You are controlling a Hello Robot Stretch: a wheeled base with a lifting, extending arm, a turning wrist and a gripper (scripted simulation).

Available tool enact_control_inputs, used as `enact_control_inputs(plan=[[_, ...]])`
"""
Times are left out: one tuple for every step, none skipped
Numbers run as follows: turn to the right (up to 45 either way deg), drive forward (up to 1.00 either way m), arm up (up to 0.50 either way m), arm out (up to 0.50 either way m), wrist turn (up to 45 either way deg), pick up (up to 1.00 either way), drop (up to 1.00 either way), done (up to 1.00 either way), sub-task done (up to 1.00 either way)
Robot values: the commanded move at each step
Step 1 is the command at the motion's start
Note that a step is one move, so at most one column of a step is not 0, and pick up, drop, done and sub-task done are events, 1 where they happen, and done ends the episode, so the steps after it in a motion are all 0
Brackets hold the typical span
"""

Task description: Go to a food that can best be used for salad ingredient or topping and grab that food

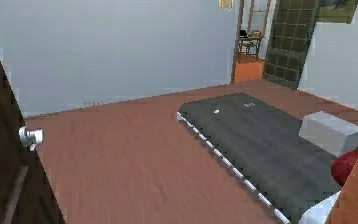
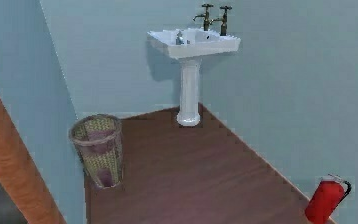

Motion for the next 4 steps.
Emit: enact_control_inputs(plan=[[-6.0,0.00,0.00,0.00,0.0,0.00,0.00,0.00,0.00],[0.0,1.00,0.00,0.00,0.0,0.00,0.00,0.00,0.00],[-3.0,0.00,0.00,0.00,0.0,0.00,0.00,0.00,0.00],[0.0,1.00,0.00,0.00,0.0,0.00,0.00,0.00,0.00]])
